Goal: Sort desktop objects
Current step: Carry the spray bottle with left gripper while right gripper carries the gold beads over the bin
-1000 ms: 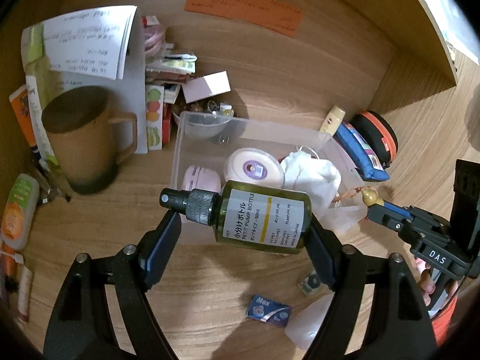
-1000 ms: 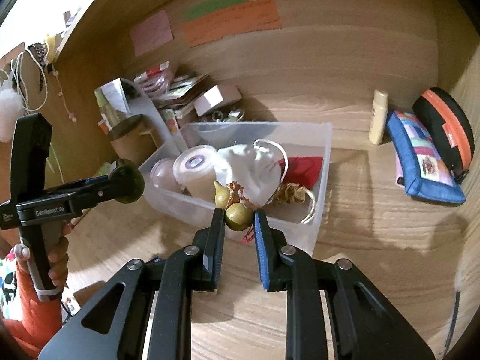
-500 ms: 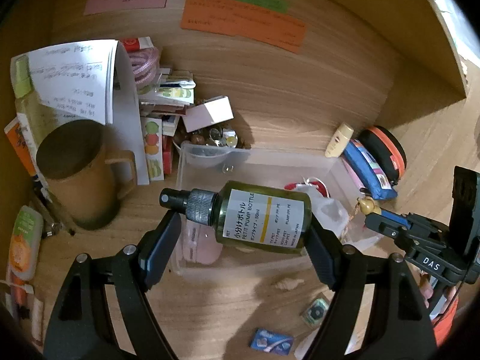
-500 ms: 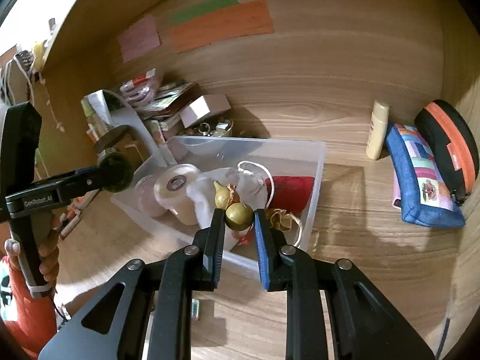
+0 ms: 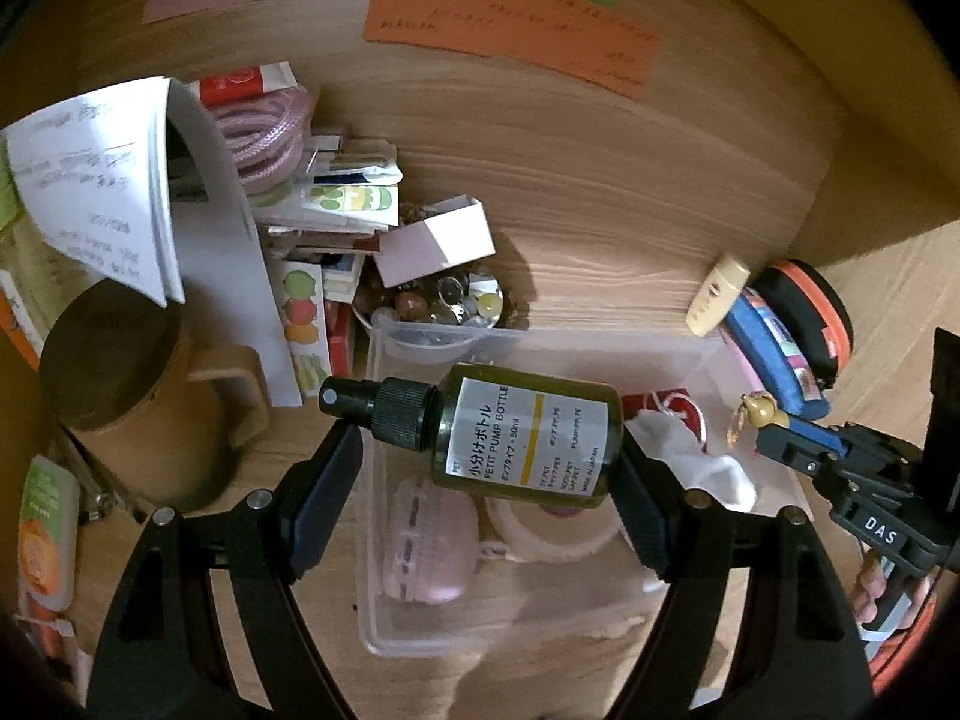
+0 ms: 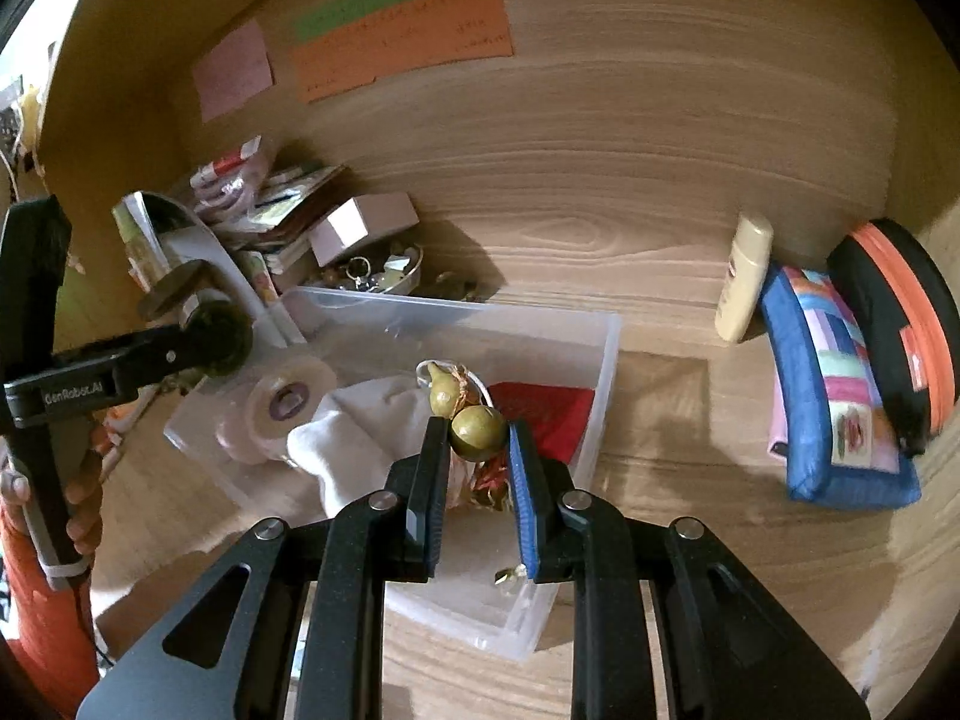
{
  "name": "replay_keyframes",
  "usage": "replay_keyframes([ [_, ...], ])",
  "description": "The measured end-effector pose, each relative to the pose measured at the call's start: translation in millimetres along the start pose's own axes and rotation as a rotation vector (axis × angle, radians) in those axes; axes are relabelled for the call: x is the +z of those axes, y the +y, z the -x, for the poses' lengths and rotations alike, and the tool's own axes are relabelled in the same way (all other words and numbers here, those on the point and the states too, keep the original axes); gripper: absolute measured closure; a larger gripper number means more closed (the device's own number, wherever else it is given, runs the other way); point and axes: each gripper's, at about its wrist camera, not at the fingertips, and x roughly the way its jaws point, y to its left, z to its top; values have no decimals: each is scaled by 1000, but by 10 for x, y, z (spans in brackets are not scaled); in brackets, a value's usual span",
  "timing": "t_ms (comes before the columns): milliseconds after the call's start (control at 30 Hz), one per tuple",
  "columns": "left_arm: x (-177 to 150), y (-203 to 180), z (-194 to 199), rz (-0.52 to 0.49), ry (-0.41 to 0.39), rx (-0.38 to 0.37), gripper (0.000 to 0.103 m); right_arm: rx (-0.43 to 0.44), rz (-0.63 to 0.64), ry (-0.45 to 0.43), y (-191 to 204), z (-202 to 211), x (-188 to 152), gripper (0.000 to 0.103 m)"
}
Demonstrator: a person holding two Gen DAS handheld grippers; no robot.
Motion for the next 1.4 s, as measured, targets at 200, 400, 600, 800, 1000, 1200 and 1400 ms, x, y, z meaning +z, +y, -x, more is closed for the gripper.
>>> replay_keyframes([
  [200,58,-1,-167,-4,25,13,23,-18,46,28,54,-153,64,86],
  [400,99,19,-323,-7,52,43,23,13,31,47,66,-315,41,85],
  [600,134,17,-437,-17,61,72,23,33,26,58,31,-403,5,85],
  [800,157,-22,-517,-37,65,103,23,36,39,61,31,-429,-16,85],
  [1000,155,-36,-549,-53,69,137,23,23,56,55,60,-427,-34,85],
  [1200,143,-28,-581,-52,78,137,23,27,52,54,68,-398,-43,79],
  [1400,143,-20,-577,-54,82,129,21,52,38,52,68,-378,-41,71],
])
